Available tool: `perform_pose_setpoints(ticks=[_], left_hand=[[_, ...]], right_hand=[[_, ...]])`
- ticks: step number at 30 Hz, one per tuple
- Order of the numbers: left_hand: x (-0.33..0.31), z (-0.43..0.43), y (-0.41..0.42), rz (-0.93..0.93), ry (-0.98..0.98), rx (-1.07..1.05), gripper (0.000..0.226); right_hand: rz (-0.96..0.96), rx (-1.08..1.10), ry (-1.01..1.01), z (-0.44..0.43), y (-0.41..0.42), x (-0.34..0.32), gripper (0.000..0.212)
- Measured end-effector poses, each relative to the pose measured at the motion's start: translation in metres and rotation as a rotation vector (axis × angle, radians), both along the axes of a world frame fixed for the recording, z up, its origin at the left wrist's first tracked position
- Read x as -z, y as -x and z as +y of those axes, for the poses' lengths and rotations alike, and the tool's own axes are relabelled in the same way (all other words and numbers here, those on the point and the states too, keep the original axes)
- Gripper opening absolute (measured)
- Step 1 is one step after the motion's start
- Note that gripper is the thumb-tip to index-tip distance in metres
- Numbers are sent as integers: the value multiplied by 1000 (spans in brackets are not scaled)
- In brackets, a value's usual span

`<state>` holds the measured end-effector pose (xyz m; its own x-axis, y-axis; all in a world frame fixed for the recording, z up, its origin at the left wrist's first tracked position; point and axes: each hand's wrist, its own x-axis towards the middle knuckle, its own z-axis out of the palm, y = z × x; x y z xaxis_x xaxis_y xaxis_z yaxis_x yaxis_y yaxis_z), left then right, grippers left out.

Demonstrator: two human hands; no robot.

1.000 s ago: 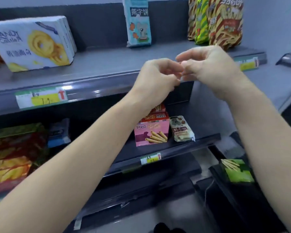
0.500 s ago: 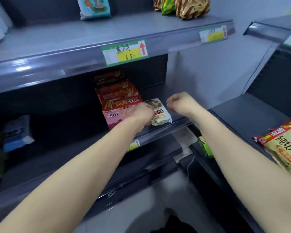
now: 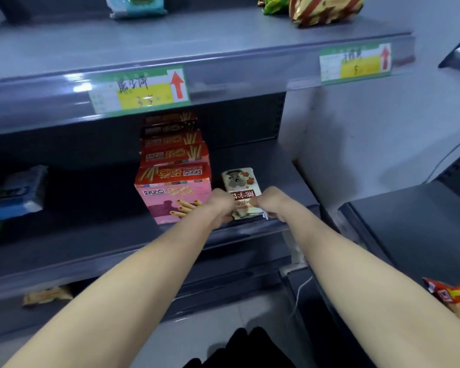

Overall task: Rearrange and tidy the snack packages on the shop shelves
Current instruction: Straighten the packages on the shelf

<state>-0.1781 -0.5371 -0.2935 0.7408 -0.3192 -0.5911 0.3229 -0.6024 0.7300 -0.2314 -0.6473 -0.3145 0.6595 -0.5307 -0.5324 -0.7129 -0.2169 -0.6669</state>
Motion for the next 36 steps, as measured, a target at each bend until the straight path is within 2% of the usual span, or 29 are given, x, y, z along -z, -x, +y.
perform_pose_setpoints(ticks=[2, 4, 8, 11, 13, 15, 16, 18, 21, 24, 28, 31, 36], left_hand=[[0, -1, 1, 47, 22, -19, 21], [-1, -1, 3, 85, 74, -37, 24], [-8, 0, 10, 129, 185, -54, 25], [-16, 1, 19, 142, 212, -14, 28], [-19, 2, 24, 141, 230, 34, 30], [-26, 5, 30, 55, 223, 83, 21], [-31, 7, 31, -41, 212, 102, 15], [-43, 12, 31, -305, 165, 167, 17], [-68, 26, 34, -621, 69, 358, 43], [-87, 50, 44, -680, 119, 514, 52], [-104, 85, 59, -635, 202, 622, 27], [-114, 112, 68, -681, 249, 598, 17], [-140, 149, 78, -853, 317, 489, 16]], right_hand=[[-26, 25, -30, -3, -2, 5, 11], [-70, 57, -86, -7, -2, 6, 7], [-131, 170, -331, -14, 7, -7, 23], [-285, 278, -434, -13, 14, -21, 28], [-374, 342, -383, -9, 22, -32, 29], [-445, 380, -321, -4, 31, -46, 35], [-466, 382, -284, 0, 37, -53, 41], [-457, 361, -188, 9, 52, -68, 56], [-430, 310, 2, 25, 73, -87, 66], [-446, 286, 124, 50, 93, -109, 60], [-492, 283, 164, 86, 117, -136, 45], [-552, 310, 195, 115, 129, -151, 38], [-707, 321, 199, 156, 133, -177, 30]])
